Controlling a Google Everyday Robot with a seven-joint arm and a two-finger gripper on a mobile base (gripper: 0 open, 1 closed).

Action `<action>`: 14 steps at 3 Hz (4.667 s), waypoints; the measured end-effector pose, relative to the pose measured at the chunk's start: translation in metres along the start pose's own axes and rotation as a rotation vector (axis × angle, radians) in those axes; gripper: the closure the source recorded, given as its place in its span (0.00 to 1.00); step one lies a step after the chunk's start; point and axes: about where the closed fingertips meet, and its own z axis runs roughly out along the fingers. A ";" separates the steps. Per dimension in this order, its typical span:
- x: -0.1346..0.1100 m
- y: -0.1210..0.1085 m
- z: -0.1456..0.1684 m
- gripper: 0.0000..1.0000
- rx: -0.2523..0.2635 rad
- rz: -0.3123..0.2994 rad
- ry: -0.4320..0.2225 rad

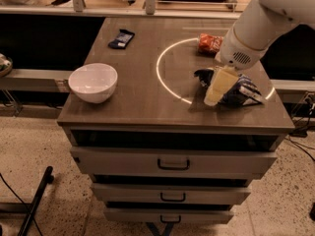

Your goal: Move blue chip bag near white bowl

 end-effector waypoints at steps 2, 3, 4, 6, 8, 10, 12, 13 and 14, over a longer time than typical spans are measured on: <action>0.018 0.000 0.030 0.65 -0.020 0.060 -0.018; 0.016 -0.001 0.019 0.87 0.005 0.043 -0.044; 0.001 -0.019 -0.018 1.00 0.110 -0.026 -0.068; -0.067 -0.039 -0.069 1.00 0.281 -0.216 -0.117; -0.156 -0.009 -0.043 1.00 0.237 -0.405 -0.209; -0.191 0.029 0.001 0.86 0.157 -0.450 -0.255; -0.199 0.061 0.039 0.39 0.085 -0.461 -0.254; -0.196 0.067 0.043 0.17 0.054 -0.452 -0.266; -0.190 0.065 0.030 0.00 0.042 -0.447 -0.286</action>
Offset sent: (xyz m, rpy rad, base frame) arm 0.0083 -0.0196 -0.0471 0.0635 0.0297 -0.0757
